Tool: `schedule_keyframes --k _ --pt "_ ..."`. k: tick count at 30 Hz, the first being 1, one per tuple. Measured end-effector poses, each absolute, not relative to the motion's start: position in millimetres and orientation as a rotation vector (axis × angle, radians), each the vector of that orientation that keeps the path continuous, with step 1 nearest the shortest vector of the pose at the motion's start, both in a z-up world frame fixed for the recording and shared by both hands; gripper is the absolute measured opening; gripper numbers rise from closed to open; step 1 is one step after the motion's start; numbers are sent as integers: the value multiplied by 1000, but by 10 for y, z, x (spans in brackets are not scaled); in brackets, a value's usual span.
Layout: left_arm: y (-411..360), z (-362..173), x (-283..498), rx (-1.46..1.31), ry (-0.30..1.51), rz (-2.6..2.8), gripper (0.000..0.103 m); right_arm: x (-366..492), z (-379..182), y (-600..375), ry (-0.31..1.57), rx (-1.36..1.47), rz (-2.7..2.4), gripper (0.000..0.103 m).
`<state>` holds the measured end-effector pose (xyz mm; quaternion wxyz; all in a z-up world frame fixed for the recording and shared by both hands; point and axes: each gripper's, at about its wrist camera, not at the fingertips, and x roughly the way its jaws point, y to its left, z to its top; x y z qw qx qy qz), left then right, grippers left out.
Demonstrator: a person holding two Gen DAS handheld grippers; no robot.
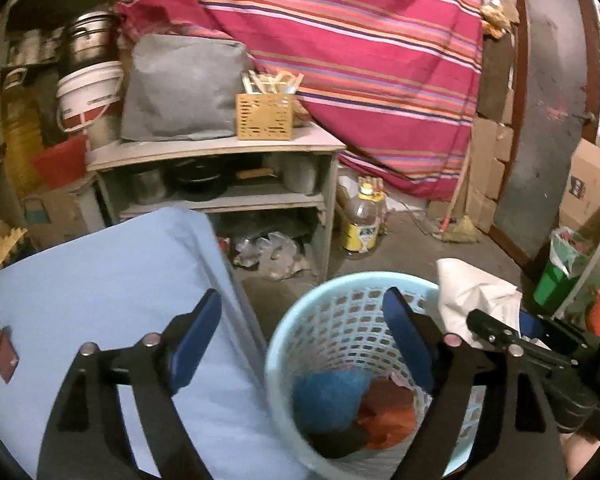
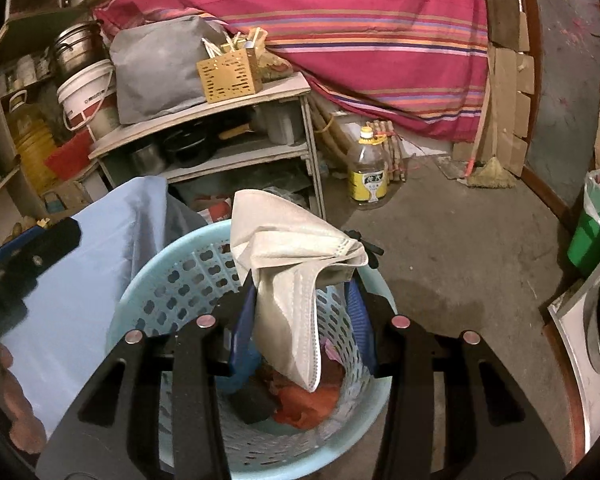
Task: Collect trash
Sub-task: 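Carry both items over the wastebasket and open both tools to drop them, then move both open tools back over the remaining items on the table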
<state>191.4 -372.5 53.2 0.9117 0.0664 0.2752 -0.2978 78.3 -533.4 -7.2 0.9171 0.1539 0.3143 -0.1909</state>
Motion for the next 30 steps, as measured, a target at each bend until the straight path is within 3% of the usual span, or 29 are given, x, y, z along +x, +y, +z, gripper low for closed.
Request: schedule_keyframes --k 5,11,16,30 --pt "-3405 591 1979 102 570 -560 89 895 -98 -5143 669 264 -374 76" --pt "-2916 625 2053 88 562 -487 93 1031 -99 -4935 680 193 -423 92" --pt "-2556 610 2127 90 563 -433 93 1068 -40 -4838 641 230 -448 98" --pt "-1294 439 2587 170 517 -208 95 1440 176 -4226 507 325 -403 98"
